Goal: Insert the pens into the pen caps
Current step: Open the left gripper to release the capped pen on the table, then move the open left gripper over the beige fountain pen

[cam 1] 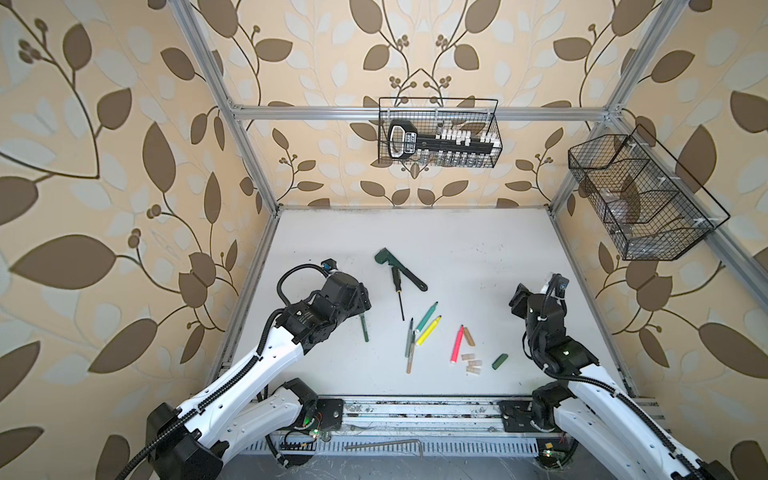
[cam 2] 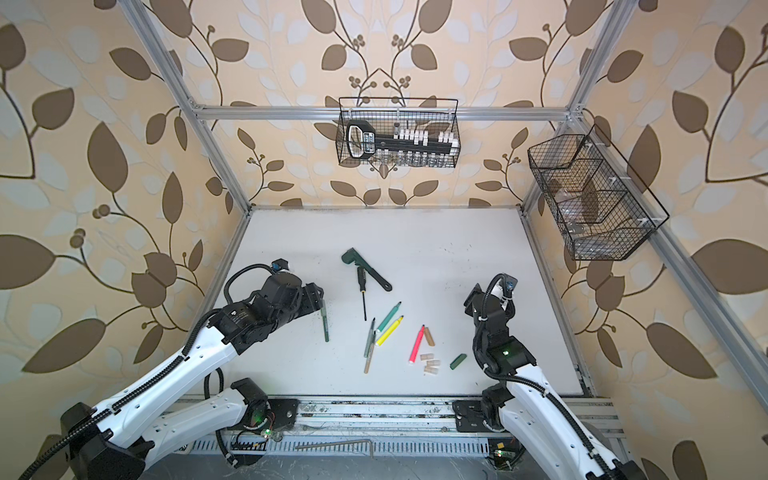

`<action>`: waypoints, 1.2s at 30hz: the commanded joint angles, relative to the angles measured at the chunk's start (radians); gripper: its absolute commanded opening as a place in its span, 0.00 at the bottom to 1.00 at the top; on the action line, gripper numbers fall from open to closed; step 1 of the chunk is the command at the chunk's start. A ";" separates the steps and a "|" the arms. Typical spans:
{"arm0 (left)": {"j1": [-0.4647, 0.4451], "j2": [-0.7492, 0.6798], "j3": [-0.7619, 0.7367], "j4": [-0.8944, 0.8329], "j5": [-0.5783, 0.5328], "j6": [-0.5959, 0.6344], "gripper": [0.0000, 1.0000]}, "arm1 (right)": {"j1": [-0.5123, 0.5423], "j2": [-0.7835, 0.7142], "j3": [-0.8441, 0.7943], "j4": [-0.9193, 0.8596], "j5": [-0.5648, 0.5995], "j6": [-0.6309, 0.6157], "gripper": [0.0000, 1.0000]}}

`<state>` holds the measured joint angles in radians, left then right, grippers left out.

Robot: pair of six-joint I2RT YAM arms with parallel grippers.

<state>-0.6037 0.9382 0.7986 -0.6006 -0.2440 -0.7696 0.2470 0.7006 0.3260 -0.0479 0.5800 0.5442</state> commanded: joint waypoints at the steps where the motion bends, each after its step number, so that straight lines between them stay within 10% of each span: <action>1: -0.079 -0.005 0.014 -0.070 -0.005 -0.028 0.70 | -0.086 0.036 -0.067 0.127 -0.157 0.047 0.70; 15: -0.502 0.125 0.047 -0.112 -0.233 -0.304 0.61 | -0.107 0.048 -0.077 0.143 -0.230 0.042 0.68; 36: -0.570 0.321 -0.049 0.092 -0.155 -0.437 0.51 | 0.032 0.022 -0.081 0.146 -0.107 0.007 0.72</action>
<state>-1.1664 1.2484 0.7605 -0.5354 -0.3969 -1.1828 0.2733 0.7269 0.2546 0.0914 0.4488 0.5632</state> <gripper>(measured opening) 0.514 0.715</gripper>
